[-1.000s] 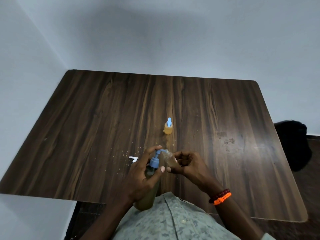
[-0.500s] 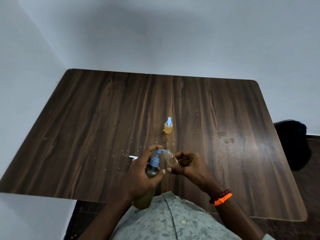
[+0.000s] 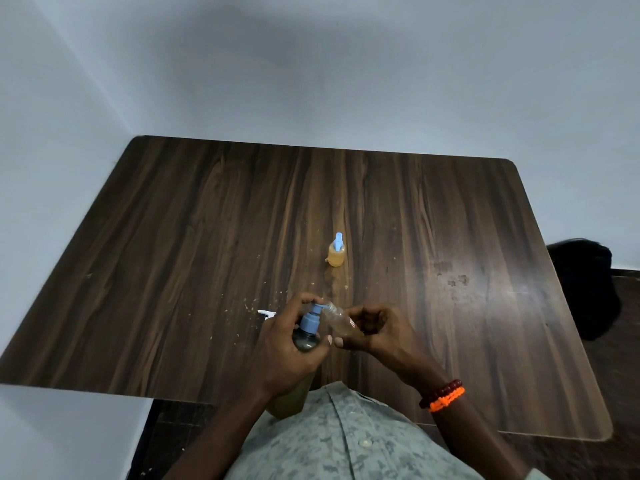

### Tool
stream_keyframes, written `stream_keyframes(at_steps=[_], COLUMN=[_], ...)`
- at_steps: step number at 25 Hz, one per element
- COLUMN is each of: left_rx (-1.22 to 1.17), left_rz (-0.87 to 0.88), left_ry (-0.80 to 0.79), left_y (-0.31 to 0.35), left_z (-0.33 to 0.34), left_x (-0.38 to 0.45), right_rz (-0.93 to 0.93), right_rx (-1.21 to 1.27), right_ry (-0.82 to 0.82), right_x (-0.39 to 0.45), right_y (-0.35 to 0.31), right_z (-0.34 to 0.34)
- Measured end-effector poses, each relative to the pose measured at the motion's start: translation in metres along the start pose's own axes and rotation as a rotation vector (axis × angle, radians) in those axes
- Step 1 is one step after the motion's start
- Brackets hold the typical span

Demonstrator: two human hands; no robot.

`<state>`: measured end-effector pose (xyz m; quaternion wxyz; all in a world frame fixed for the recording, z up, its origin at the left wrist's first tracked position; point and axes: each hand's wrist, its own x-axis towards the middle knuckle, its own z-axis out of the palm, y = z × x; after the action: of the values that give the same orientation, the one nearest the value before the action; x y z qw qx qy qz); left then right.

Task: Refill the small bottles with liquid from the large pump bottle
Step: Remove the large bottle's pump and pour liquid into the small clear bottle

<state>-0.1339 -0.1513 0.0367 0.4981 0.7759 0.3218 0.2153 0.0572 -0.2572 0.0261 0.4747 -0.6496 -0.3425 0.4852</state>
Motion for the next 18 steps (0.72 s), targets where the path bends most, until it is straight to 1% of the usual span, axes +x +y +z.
stream_keyframes(at_steps=[6, 9, 13, 18], left_rx=[0.05, 0.082, 0.153, 0.21], left_rz=[0.06, 0.109, 0.098, 0.144], left_ry=[-0.061, -0.059, -0.038, -0.063], left_y=[0.005, 0.009, 0.016, 0.026], left_z=[-0.002, -0.006, -0.013, -0.015], left_x=[0.0, 0.003, 0.004, 0.008], right_rz=[0.001, 0.006, -0.003, 0.009], right_rx=[0.058, 0.077, 0.091, 0.141], right_ry=[0.013, 0.017, -0.004, 0.009], right_x=[0.002, 0.004, 0.005, 0.008], right_y=[0.002, 0.003, 0.005, 0.004], right_z=[-0.001, -0.001, 0.003, 0.004])
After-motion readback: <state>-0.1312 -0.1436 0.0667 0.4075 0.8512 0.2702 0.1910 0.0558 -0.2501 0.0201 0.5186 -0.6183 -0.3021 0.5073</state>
